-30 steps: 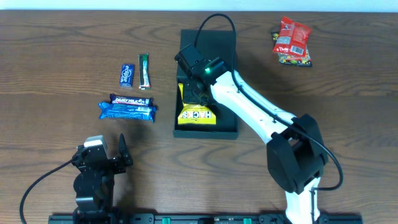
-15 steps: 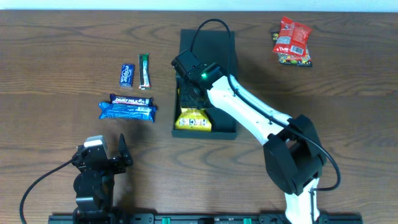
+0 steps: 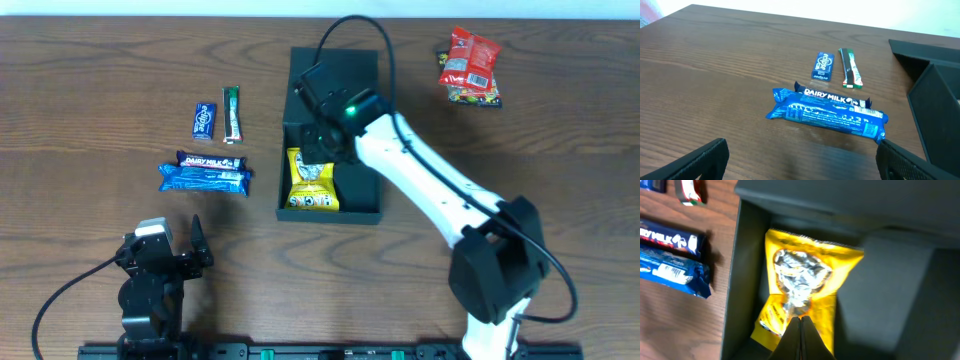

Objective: Pack container
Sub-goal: 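Move the right gripper to the red snack bag and grasp it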

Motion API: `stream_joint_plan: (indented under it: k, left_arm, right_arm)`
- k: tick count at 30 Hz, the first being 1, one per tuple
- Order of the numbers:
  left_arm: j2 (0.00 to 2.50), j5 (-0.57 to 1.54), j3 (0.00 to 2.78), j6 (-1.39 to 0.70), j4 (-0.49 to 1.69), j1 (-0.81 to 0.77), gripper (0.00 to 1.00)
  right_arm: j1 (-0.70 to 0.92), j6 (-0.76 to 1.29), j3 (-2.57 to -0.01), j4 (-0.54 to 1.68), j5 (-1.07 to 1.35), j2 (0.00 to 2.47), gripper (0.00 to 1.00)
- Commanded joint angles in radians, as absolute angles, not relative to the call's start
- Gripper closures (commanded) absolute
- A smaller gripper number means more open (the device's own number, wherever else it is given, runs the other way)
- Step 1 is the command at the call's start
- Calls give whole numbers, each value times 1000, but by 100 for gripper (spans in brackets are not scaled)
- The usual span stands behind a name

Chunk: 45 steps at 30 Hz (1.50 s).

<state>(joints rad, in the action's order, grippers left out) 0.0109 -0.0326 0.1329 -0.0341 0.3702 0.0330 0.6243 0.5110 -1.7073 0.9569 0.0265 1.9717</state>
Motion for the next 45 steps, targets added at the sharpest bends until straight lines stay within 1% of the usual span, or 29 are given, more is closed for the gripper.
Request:
stream_joint_plan:
  k: [1, 4, 7, 11, 15, 17, 19, 21, 23, 27, 29, 33, 37, 40, 43, 44, 45]
  left_arm:
    - [4, -33, 113, -49, 378, 38, 5]
    - [4, -33, 113, -49, 378, 38, 5]
    - [4, -33, 113, -49, 378, 38, 5]
    - [4, -33, 113, -49, 378, 38, 5]
    - [4, -33, 113, -49, 378, 38, 5]
    - [4, -33, 113, -49, 378, 38, 5]
    - [4, -33, 113, -49, 378, 38, 5]
    - [4, -33, 113, -49, 378, 38, 5]
    - [4, -33, 113, -49, 378, 38, 5]
    - [4, -33, 113, -49, 378, 38, 5]
    - [4, -33, 113, -49, 378, 38, 5]
    - [4, -33, 113, -49, 378, 38, 5]
    - [4, -33, 113, -49, 378, 38, 5]
    - [4, -33, 113, -49, 378, 38, 5]
    - [4, -33, 113, -49, 378, 38, 5]
    - [4, -33, 113, -49, 378, 38, 5]
    - [4, -33, 113, -49, 378, 38, 5]
  right_arm:
    - [567, 454, -1726, 967, 19, 1951, 99]
    - [486, 452, -1730, 944, 16, 1935, 99]
    - [391, 389, -1759, 917, 2, 1931, 99]
    - [276, 308, -1778, 873, -101, 1931, 98]
    - [181, 269, -1778, 826, -172, 1932, 99]
    - [147, 268, -1778, 820, -184, 1932, 92]
    - [110, 267, -1778, 820, -186, 1932, 96]
    - [75, 269, -1778, 818, -204, 1933, 95]
    - [41, 280, -1777, 801, -209, 1937, 98]
    - [-35, 210, -1777, 714, -54, 1971, 99]
    - [-80, 208, -1779, 664, 2, 2011, 99]
    - [-150, 208, -1843, 653, 90, 2103, 99]
    - [-192, 208, -2054, 699, 221, 2247, 98]
    - [-202, 207, -2263, 803, 281, 2389, 99]
    - [-205, 192, -2419, 900, 341, 2509, 99]
    - [-205, 186, -2437, 909, 356, 2533, 93]
    - [-206, 179, -2440, 909, 373, 2543, 85]
